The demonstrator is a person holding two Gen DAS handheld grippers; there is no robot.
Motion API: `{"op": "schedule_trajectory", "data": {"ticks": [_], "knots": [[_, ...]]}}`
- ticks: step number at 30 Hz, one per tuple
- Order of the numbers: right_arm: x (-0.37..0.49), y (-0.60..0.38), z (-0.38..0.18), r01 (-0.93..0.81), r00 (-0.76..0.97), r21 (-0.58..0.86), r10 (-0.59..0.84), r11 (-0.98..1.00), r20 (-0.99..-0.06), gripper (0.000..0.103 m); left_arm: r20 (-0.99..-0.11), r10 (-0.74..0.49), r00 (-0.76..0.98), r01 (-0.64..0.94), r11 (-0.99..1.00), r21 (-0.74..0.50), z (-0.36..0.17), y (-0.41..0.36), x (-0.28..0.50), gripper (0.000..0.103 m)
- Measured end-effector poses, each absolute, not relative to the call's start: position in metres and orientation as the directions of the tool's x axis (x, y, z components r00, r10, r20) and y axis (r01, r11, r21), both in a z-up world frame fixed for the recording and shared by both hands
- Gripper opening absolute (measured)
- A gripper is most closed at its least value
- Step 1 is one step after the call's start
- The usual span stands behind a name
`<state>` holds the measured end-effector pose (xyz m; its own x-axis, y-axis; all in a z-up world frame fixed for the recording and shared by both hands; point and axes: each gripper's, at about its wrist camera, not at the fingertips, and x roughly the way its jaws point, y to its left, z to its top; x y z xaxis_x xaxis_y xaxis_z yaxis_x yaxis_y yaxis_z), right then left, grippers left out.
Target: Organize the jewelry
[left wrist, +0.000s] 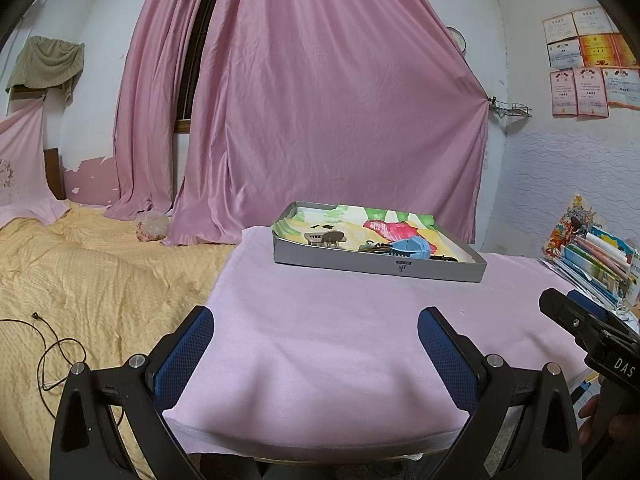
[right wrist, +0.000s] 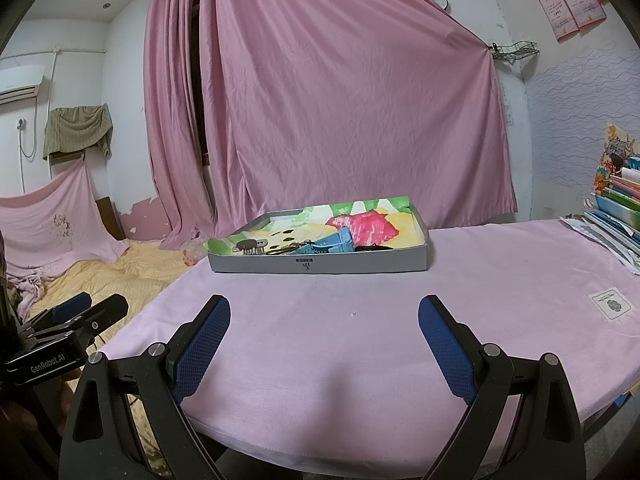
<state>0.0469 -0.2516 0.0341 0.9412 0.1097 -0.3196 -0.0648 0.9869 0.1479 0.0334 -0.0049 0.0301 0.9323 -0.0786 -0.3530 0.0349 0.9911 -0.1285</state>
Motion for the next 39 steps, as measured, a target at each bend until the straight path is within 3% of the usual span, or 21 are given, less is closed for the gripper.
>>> {"op": "schedule_trajectory", "data": {"ticks": [39], "knots": [[0.0444, -0.2467, 0.0323, -0.065, 0.942, 0.154, 0.112, 0.986, -0.317, 0.093, -0.358, -0.083, 0.930, 0.039, 0.991, -0.128, 0.0297, -0.0051, 0.0338, 0.102]]}}
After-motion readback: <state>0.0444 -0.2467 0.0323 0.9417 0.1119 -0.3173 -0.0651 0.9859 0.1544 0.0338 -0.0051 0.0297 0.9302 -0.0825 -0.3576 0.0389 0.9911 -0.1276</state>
